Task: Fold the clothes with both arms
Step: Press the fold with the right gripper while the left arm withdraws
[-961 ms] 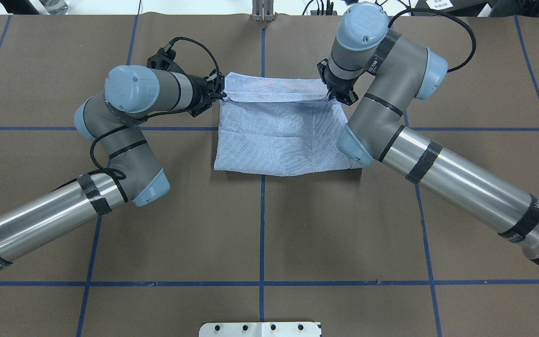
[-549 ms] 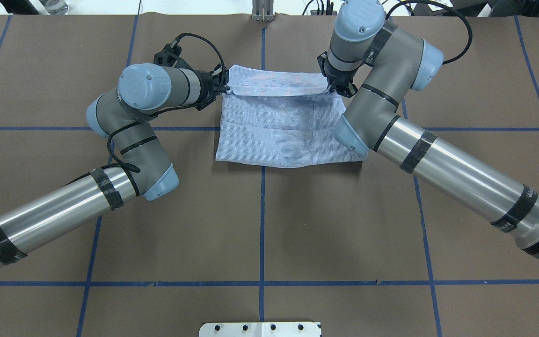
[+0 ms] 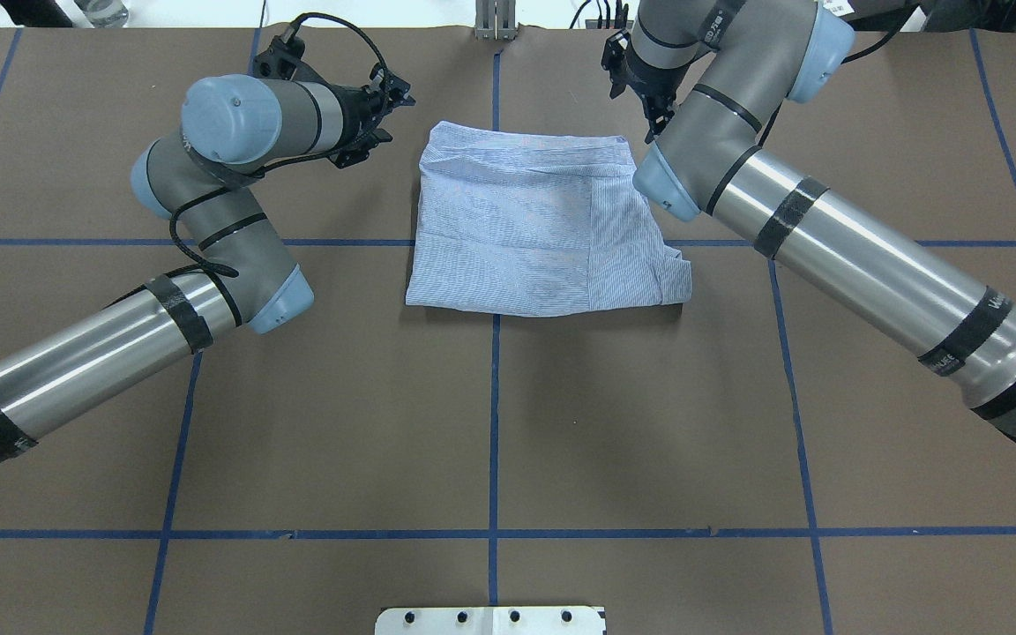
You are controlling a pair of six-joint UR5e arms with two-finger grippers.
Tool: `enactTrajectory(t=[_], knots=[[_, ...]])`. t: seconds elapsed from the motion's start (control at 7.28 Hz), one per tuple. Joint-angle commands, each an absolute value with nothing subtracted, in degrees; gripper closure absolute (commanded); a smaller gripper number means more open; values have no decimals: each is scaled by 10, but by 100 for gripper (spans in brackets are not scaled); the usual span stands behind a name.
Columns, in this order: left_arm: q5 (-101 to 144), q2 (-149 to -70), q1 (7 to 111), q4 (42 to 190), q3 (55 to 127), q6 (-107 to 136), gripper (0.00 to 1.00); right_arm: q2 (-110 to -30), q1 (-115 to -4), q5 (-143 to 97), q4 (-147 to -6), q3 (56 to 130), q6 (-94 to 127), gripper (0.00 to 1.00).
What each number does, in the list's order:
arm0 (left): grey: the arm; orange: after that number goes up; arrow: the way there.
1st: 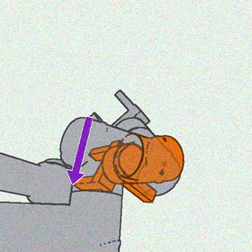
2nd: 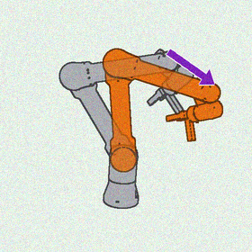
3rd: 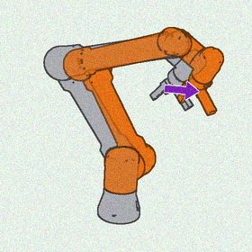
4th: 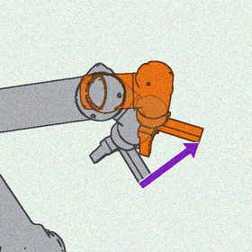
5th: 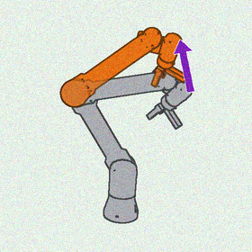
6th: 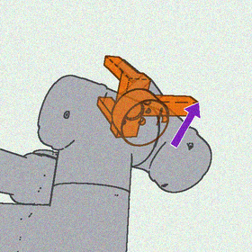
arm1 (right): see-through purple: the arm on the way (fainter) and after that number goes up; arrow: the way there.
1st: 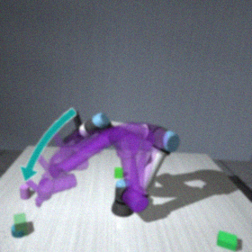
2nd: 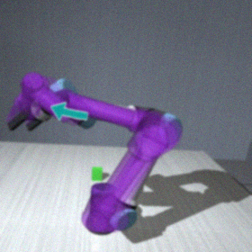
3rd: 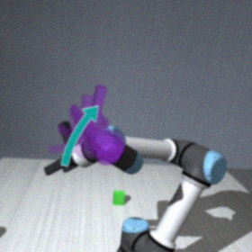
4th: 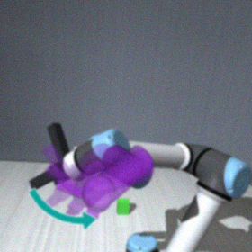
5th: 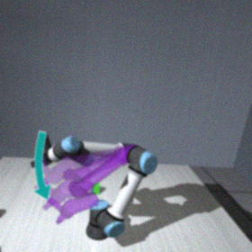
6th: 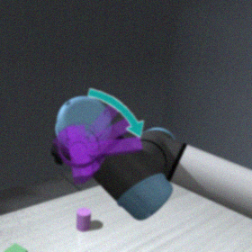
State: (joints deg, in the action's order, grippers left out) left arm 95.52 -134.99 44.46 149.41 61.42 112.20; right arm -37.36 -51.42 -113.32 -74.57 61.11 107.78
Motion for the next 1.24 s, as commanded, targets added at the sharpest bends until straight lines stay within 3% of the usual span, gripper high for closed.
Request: enactTrajectory(t=[0.0,0.14,0.55,1.1], knots=[[970,-1344,453,1499,633,1120,35,-377,-510,-1139,-745,628,1078,0],[1003,-1322,459,1498,656,1117,36,-386,-488,-1138,-744,650,1083,0],[1109,-1242,501,1492,746,1046,37,-484,-447,-1137,-744,805,1085,0],[1194,-1146,558,1493,802,901,36,-552,-408,-1109,-748,883,1076,0]])
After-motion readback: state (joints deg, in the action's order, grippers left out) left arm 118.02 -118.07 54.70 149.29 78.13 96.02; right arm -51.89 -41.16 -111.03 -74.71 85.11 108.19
